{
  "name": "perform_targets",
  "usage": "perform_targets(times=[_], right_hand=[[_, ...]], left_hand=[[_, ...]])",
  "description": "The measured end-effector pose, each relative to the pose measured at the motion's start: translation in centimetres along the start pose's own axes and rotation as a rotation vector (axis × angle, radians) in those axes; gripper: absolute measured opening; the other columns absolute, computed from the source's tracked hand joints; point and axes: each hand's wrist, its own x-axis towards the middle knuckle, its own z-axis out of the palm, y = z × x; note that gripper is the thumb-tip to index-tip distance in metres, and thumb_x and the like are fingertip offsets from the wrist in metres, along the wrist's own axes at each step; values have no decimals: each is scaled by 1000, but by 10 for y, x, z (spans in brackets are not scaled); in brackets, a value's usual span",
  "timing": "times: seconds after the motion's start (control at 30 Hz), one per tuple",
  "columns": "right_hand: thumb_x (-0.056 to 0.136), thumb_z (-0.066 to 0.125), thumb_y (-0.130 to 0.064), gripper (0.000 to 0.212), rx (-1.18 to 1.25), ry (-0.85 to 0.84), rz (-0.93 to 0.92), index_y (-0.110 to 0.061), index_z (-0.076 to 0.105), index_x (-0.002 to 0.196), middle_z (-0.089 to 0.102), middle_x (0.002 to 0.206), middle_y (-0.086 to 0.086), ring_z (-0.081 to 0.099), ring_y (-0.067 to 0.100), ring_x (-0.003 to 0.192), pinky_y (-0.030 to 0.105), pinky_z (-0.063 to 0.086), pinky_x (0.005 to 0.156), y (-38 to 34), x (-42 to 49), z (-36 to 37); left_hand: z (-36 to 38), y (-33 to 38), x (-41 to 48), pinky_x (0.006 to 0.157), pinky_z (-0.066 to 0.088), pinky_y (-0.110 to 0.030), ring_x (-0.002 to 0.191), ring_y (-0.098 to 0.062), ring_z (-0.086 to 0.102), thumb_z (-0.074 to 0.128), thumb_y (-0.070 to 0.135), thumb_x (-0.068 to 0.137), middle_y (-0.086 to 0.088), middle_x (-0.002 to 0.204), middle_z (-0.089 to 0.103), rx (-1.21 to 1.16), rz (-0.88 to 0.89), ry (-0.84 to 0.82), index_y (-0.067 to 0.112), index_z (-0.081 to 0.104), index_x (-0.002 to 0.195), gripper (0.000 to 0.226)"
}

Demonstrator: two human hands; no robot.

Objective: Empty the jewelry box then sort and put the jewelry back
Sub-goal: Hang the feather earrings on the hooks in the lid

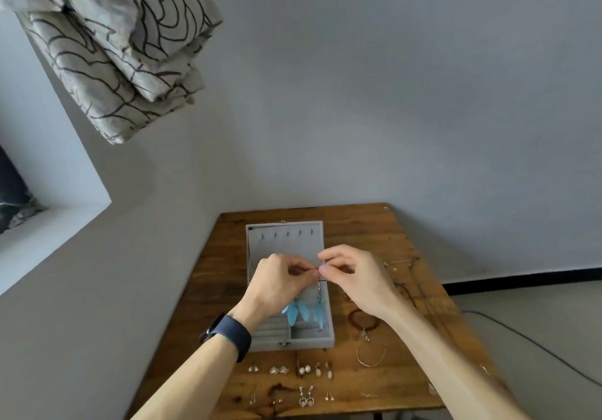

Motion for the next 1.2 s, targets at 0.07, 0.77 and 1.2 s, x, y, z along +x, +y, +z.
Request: perform_targets(times=[0.07,0.77,1.2], right_hand=[[89,74,-33,15,7,37,33,-36,71,104,74,94,-20,67,-6,94,20,53,86,6,-2,-2],[102,54,-20,17,222,41,165,-22,67,114,74,86,-5,71,13,77,28,58,74,31,-10,51],[100,60,-26,11,274,20,262,-20,68,99,74,81,-4,70,13,70,16,49,59,20,12,70]], left_hand=[[8,2,2,72,55,-14,77,5,66,71,37,91,18,83,73,41,9,7,27,80,95,14],[17,-27,7,64,55,-27,66,-17,67,71,30,92,1,77,74,-332,-253,-10,18,78,90,14],[-3,-47,4,64,56,-25,62,-13,64,68,27,94,-2,82,75,-290,-227,-81,16,76,94,13]])
